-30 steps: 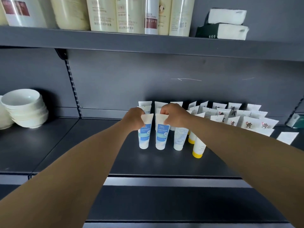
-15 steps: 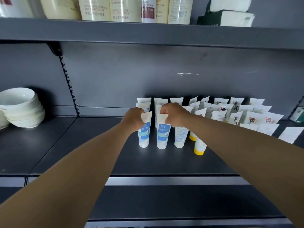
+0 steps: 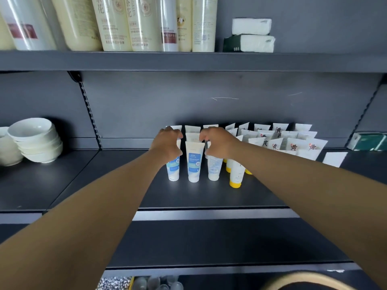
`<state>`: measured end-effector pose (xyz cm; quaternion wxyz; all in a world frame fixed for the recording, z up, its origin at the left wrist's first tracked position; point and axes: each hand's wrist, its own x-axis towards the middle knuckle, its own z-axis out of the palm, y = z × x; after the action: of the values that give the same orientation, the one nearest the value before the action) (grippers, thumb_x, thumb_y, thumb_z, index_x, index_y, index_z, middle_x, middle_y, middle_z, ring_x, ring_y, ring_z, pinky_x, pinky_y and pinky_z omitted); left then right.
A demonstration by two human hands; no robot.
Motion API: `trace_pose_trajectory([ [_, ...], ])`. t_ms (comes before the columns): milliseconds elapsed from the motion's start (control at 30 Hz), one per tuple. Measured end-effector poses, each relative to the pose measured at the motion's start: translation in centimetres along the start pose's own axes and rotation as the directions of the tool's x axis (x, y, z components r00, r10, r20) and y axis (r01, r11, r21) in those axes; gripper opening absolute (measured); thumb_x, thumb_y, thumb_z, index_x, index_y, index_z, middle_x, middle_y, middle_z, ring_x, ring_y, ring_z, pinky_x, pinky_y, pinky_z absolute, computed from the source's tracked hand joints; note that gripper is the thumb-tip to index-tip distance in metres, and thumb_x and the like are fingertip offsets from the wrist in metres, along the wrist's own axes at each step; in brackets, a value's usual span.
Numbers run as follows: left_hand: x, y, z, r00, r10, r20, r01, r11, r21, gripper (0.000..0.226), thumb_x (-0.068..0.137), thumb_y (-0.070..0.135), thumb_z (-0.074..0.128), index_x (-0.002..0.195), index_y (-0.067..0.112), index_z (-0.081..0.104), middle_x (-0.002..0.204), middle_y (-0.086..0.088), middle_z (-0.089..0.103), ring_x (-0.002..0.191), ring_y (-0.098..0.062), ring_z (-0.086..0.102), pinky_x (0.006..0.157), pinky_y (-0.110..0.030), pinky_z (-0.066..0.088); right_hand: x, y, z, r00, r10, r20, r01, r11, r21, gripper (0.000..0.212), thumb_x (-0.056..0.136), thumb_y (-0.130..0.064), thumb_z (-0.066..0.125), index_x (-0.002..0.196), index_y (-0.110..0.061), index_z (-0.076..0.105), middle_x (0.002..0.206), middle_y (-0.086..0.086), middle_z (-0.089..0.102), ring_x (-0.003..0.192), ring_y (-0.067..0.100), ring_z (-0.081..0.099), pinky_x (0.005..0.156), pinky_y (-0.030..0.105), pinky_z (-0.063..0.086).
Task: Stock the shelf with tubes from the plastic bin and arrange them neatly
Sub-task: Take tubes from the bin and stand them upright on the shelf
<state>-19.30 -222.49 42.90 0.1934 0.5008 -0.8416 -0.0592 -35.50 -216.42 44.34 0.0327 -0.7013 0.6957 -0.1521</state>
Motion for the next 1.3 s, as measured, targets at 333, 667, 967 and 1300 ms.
trace_pose_trajectory([
  [333, -10.9, 8.3, 2.8, 0.992, -0.039, 0.118, 0.041, 0.999, -0.014, 0.05, 0.077, 0.016, 0.07, 0.124, 0.02, 0.054, 0.127, -0.004, 0.046, 0.118, -0.023, 0.046, 0.093, -0.036, 0.047, -13.0, 4.3, -1.2, 0.994, -0.024, 0.111, 0.027, 0.999, -0.03, 0.044, 0.078, -0.011, 0.067, 0.12, -0.018, 0.054, 0.122, 0.003, 0.054, 0.109, 0.022, 0.053, 0.086, 0.03, 0.045],
  [667, -24.3, 16.3, 13.7, 0.937, -0.152, 0.314, 0.173, 0.984, -0.041, 0.051, 0.079, 0.019, 0.072, 0.126, 0.02, 0.052, 0.134, -0.003, 0.043, 0.131, -0.023, 0.036, 0.104, -0.038, 0.039, -28.6, 13.5, 4.3, 0.951, 0.009, 0.309, -0.005, 1.0, -0.014, 0.047, 0.082, -0.014, 0.069, 0.126, -0.018, 0.052, 0.13, 0.004, 0.049, 0.12, 0.023, 0.048, 0.094, 0.034, 0.042],
  [967, -34.2, 20.0, 27.0, 0.864, -0.095, 0.494, 0.143, 0.988, -0.06, 0.044, 0.078, 0.014, 0.072, 0.12, 0.016, 0.058, 0.122, -0.003, 0.052, 0.114, -0.021, 0.052, 0.094, -0.029, 0.043, -39.7, 21.6, 13.7, 0.879, 0.163, 0.448, -0.163, 0.986, -0.04, 0.045, 0.079, -0.012, 0.066, 0.121, -0.023, 0.054, 0.115, -0.002, 0.052, 0.11, 0.019, 0.052, 0.078, 0.025, 0.039],
  [1300, -42.5, 20.9, 43.8, 0.692, -0.109, 0.714, 0.164, 0.986, -0.008, 0.049, 0.08, 0.012, 0.064, 0.127, 0.019, 0.049, 0.127, -0.001, 0.047, 0.118, -0.019, 0.046, 0.098, -0.029, 0.041, -48.4, 29.7, 28.6, 0.724, 0.229, 0.651, -0.269, 0.962, -0.039, 0.045, 0.081, -0.008, 0.06, 0.124, -0.016, 0.051, 0.121, 0.004, 0.051, 0.114, 0.021, 0.048, 0.084, 0.026, 0.041],
])
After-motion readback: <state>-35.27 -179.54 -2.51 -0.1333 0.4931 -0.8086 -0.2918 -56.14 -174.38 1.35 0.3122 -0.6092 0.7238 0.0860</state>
